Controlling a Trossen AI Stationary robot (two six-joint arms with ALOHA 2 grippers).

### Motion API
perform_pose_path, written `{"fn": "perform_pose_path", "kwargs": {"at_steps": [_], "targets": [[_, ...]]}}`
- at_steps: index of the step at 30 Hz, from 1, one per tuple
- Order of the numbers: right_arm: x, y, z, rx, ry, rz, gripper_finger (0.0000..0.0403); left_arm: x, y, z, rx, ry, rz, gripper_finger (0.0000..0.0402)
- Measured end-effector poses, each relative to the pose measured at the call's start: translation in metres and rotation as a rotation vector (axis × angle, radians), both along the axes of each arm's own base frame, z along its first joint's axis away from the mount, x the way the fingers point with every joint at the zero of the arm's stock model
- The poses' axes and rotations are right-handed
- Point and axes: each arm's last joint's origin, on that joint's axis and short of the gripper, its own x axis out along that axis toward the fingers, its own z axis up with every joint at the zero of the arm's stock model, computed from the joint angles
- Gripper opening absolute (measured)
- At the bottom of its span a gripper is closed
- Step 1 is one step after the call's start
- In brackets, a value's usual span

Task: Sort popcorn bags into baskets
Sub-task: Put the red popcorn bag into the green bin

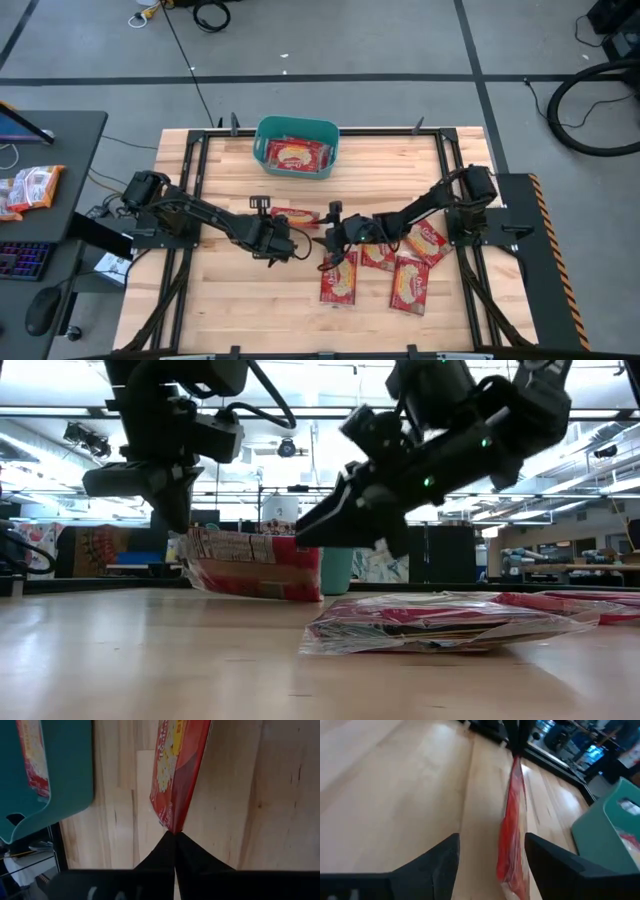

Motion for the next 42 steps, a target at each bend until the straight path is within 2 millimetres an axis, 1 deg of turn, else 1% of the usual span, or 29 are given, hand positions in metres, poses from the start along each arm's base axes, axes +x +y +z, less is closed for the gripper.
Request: {"fn": "perform_pose_path", "kwargs": {"at_steps": [4, 7, 11, 15, 18, 20, 22, 25, 30, 33, 36, 42], "targets": [[0.004, -0.008, -0.011, 0.001, -0.017, -0.034, 0.0213, 0.000, 0.000, 0.000, -0.009, -0.001, 0.003, 0.0000], [0.005, -0.013, -0.019, 0.015, -0.008, -0.053, 0.0187, 0.000, 0.000, 0.000, -0.010, -0.001, 0.004, 0.0000], [0.006, -0.019, -0.019, 0.046, -0.010, -0.076, 0.0134, 0.000, 0.000, 0.000, -0.009, -0.001, 0.002, 0.0000], [0.006, -0.019, -0.017, 0.039, -0.015, -0.071, 0.0072, 0.000, 0.000, 0.000, -0.009, 0.001, -0.001, 0.0001], [0.006, -0.019, -0.017, 0.042, -0.020, -0.073, 0.0031, 0.000, -0.001, 0.000, -0.007, 0.011, -0.016, 0.0012], [0.006, -0.019, -0.017, 0.043, -0.020, -0.073, 0.0013, 0.000, -0.001, 0.000, -0.008, 0.008, -0.015, 0.0026], [0.006, -0.019, -0.017, 0.045, -0.017, -0.073, 0.0010, 0.000, -0.001, 0.000, -0.014, 0.005, -0.008, 0.0044], [0.006, -0.020, -0.017, 0.071, -0.023, -0.083, 0.0017, 0.001, -0.002, 0.001, -0.050, 0.012, -0.004, 0.0078], [0.006, -0.021, -0.017, 0.082, -0.024, -0.091, 0.0016, 0.008, -0.006, 0.011, -0.110, -0.031, 0.000, 0.0141], [0.006, -0.021, -0.017, 0.083, -0.024, -0.092, 0.0013, 0.014, -0.008, 0.016, -0.114, -0.087, -0.002, 0.0170], [0.006, -0.021, -0.017, 0.097, -0.030, -0.086, 0.0013, 0.020, -0.008, 0.012, -0.099, -0.173, -0.008, 0.0187], [0.006, -0.021, -0.016, 0.111, -0.041, -0.074, 0.0016, 0.025, -0.004, -0.011, -0.081, -0.270, -0.072, 0.0193]]}}
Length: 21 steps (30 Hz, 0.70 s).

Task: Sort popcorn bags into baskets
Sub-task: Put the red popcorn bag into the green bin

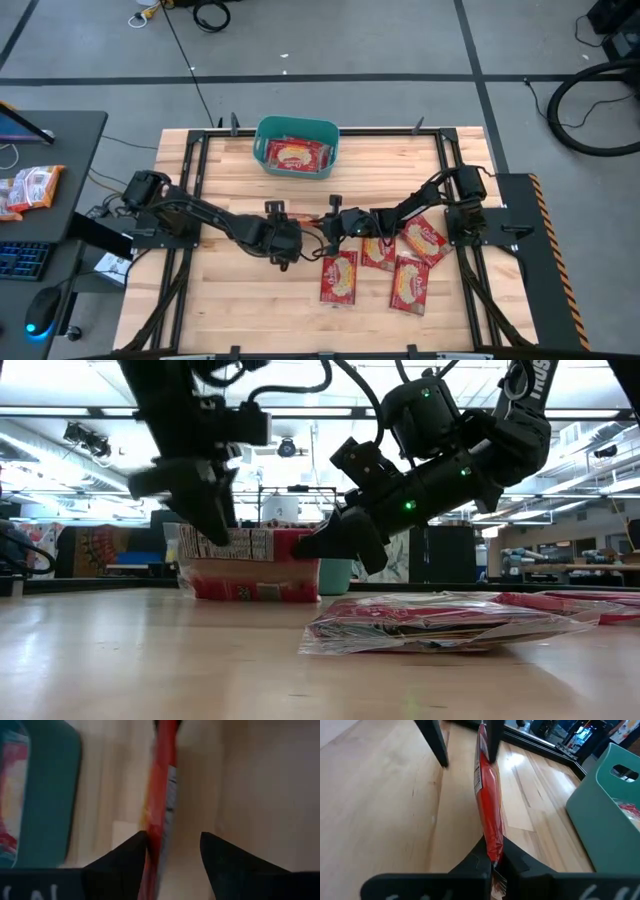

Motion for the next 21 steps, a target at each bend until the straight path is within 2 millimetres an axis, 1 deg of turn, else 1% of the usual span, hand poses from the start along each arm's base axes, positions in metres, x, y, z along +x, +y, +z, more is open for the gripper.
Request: {"fn": "perform_pose_path", "kwargs": {"at_steps": [4, 9, 12, 21], "targets": [[0.000, 0.000, 0.001, 0.001, -0.007, 0.000, 0.0015, 0.002, 0.010, -0.012, 0.052, -0.063, 0.019, 0.0188], [0.000, 0.000, 0.001, 0.011, -0.012, -0.002, 0.0016, 0.001, 0.020, -0.021, 0.034, -0.062, 0.003, 0.0168], [0.000, 0.000, 0.001, 0.017, -0.015, -0.004, 0.0016, 0.001, 0.021, -0.022, 0.014, -0.050, 0.001, 0.0139], [0.001, 0.001, 0.002, 0.030, -0.022, 0.020, 0.0018, 0.000, 0.021, -0.022, 0.007, -0.044, -0.002, 0.0027]]}}
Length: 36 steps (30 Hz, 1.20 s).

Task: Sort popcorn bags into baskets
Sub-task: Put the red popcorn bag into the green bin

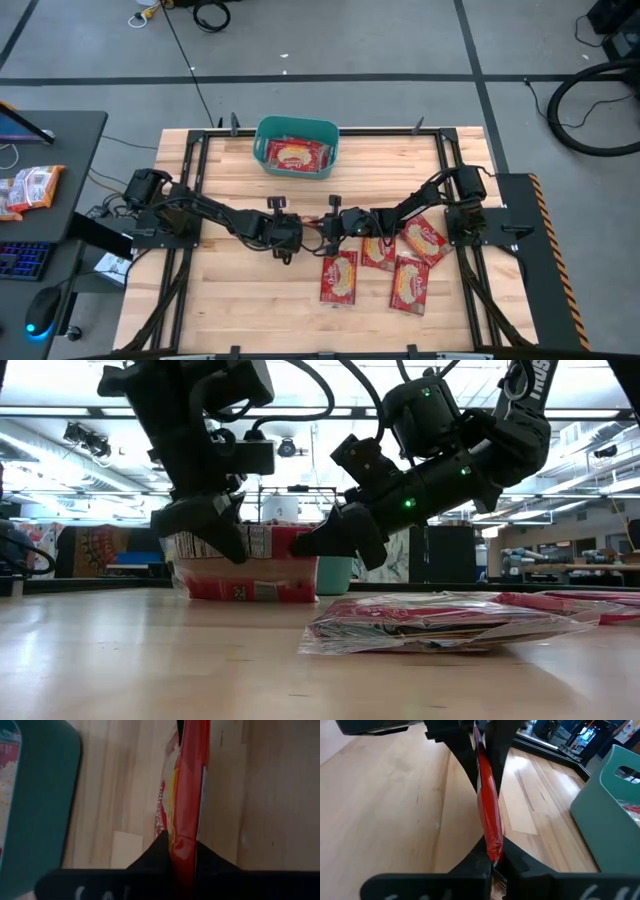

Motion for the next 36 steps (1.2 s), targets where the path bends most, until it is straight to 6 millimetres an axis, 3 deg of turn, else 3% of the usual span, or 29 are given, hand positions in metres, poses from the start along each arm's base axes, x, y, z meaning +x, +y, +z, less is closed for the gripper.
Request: {"fn": "perform_pose_path", "kwargs": {"at_steps": [7, 13, 18, 24, 30, 36], "targets": [[0.000, 0.001, 0.005, 0.005, -0.017, 0.001, 0.0071, -0.004, 0.001, 0.001, 0.021, 0.053, 0.003, 0.0031], [-0.007, 0.003, 0.032, 0.010, -0.005, -0.003, 0.0144, -0.002, 0.002, 0.020, 0.117, 0.145, -0.006, 0.0038], [-0.023, -0.001, 0.059, -0.041, 0.074, -0.113, 0.0179, -0.001, 0.009, 0.043, 0.204, 0.163, -0.034, 0.0026], [-0.051, -0.001, 0.081, -0.061, 0.092, -0.193, 0.0187, -0.009, 0.034, 0.069, 0.258, 0.134, -0.006, 0.0034], [-0.080, -0.010, 0.086, -0.082, 0.031, -0.273, 0.0187, -0.005, 0.065, 0.092, 0.303, 0.053, -0.011, 0.0036], [-0.097, -0.013, 0.084, -0.051, -0.051, -0.267, 0.0187, 0.006, 0.107, 0.096, 0.325, 0.003, -0.013, 0.0037]]}}
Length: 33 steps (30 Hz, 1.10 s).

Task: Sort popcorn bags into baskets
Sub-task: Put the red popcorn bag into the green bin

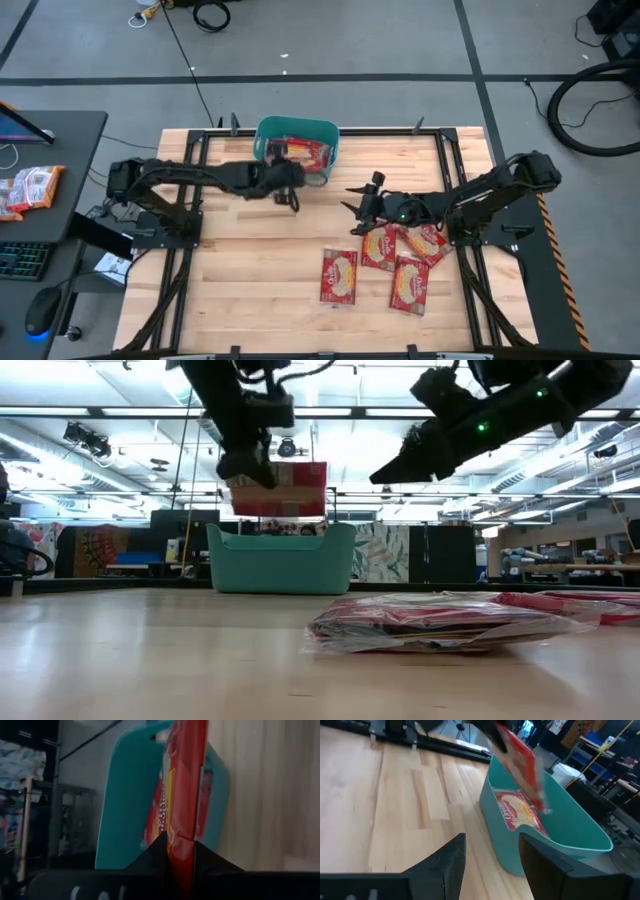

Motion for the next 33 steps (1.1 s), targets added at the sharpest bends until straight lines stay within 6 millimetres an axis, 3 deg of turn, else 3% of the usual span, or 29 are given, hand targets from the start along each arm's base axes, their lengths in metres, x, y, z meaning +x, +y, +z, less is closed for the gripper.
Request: {"fn": "perform_pose_path", "kwargs": {"at_steps": [7, 14, 24, 33], "targets": [[-0.006, -0.001, -0.004, -0.011, -0.021, 0.002, 0.0187, 0.007, 0.047, -0.014, 0.005, 0.035, 0.000, 0.0038], [-0.007, -0.001, -0.003, -0.012, -0.031, 0.008, 0.0187, 0.008, 0.074, -0.035, -0.050, 0.083, 0.025, 0.0038], [-0.006, 0.001, -0.004, -0.002, -0.027, 0.032, 0.0187, 0.014, 0.089, -0.051, -0.034, 0.113, 0.029, 0.0049], [-0.006, 0.001, -0.005, -0.001, -0.023, 0.032, 0.0187, 0.016, 0.085, -0.051, -0.051, 0.090, 0.021, 0.0148]]}}
